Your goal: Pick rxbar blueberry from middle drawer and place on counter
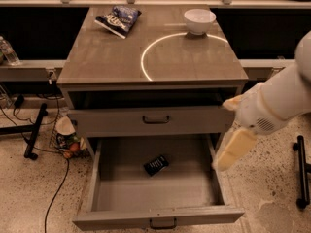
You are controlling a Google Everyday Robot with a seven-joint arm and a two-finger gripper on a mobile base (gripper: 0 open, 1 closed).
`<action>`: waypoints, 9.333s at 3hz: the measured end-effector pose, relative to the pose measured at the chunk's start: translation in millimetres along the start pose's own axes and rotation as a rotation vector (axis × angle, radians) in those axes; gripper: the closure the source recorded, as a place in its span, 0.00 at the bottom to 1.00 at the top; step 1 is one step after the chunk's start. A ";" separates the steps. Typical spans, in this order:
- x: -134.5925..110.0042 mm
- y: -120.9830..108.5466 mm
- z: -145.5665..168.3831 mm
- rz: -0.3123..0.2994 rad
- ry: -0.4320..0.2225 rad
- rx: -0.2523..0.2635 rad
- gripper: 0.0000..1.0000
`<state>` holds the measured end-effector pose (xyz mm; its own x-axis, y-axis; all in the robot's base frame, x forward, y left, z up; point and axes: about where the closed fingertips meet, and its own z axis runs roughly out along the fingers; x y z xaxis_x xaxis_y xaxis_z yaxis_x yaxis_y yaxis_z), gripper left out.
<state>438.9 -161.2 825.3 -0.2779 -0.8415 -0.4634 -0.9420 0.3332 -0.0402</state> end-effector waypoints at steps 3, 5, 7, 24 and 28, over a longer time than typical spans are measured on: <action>-16.8 27.4 97.5 0.097 -0.126 -0.084 0.00; 15.8 12.4 225.1 0.314 -0.215 -0.059 0.00; 10.1 -1.8 291.2 0.381 -0.314 -0.019 0.00; 137.7 -71.2 370.9 0.517 0.218 0.143 1.00; 134.7 -124.7 162.2 0.521 -0.128 0.218 1.00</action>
Offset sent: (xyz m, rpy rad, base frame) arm -0.0020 0.0405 -0.0320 0.0743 0.0212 0.0279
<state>549.4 -247.1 624.3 -0.6568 -0.4893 -0.5738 -0.6228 0.7810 0.0469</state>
